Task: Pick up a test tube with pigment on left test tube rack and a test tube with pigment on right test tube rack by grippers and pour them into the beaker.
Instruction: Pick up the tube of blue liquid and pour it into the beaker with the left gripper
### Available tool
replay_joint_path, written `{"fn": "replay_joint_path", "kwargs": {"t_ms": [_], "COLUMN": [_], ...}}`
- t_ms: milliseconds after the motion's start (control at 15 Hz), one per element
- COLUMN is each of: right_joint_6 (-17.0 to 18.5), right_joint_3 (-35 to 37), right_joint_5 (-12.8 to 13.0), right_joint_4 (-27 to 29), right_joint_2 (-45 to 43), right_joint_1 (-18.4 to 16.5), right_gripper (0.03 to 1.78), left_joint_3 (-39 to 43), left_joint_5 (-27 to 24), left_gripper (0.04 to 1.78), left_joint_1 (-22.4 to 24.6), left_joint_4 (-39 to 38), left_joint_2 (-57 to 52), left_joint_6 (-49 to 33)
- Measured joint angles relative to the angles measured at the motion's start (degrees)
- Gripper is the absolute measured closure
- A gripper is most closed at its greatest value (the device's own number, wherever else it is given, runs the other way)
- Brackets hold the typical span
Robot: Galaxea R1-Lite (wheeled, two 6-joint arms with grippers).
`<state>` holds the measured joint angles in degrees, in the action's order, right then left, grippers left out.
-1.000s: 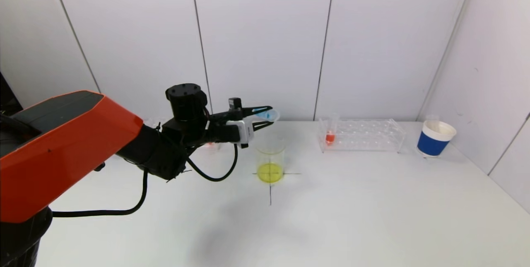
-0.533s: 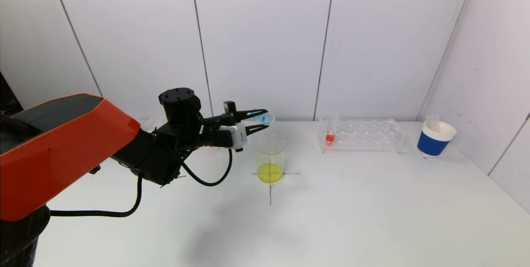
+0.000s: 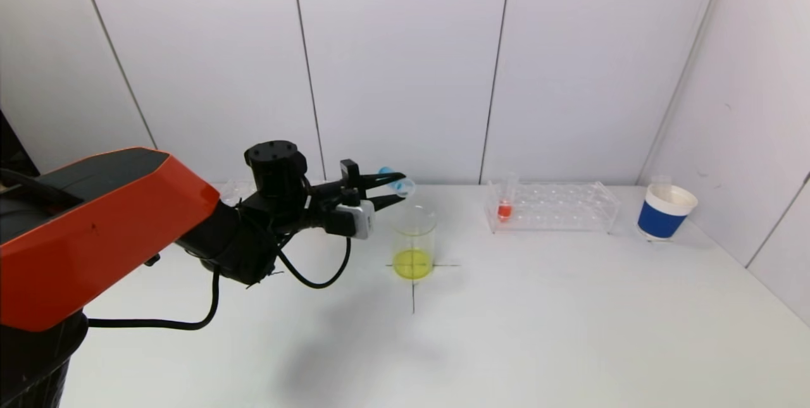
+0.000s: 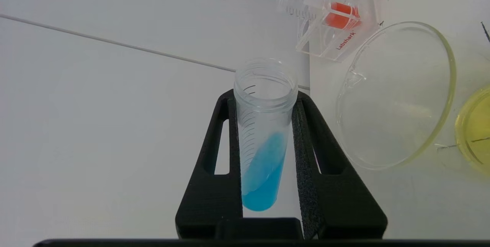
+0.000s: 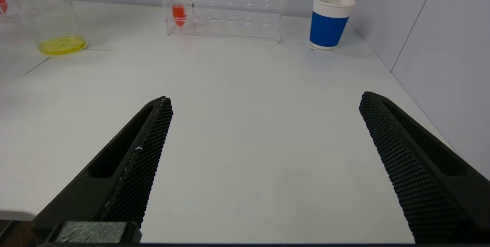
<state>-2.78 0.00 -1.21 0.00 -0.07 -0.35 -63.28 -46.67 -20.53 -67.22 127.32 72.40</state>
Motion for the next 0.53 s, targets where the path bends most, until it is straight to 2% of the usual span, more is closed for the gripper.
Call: {"fn": "replay_joint_path", "kwargs": {"t_ms": [533], "right_joint_6": [0.02], "right_joint_3": [0.0], "right_joint_5": [0.0], "right_joint_4": [0.0], "right_joint_2": [0.0], "right_joint_1": [0.0], "right_gripper": [0.04], "left_joint_3": [-0.52], "left_joint_5": [0.17], "left_gripper": [1.4], "left_joint_1": [0.06], "left_joint_4": [0.82], "left_joint_2": [1.46], "left_joint_6": [3.78]}}
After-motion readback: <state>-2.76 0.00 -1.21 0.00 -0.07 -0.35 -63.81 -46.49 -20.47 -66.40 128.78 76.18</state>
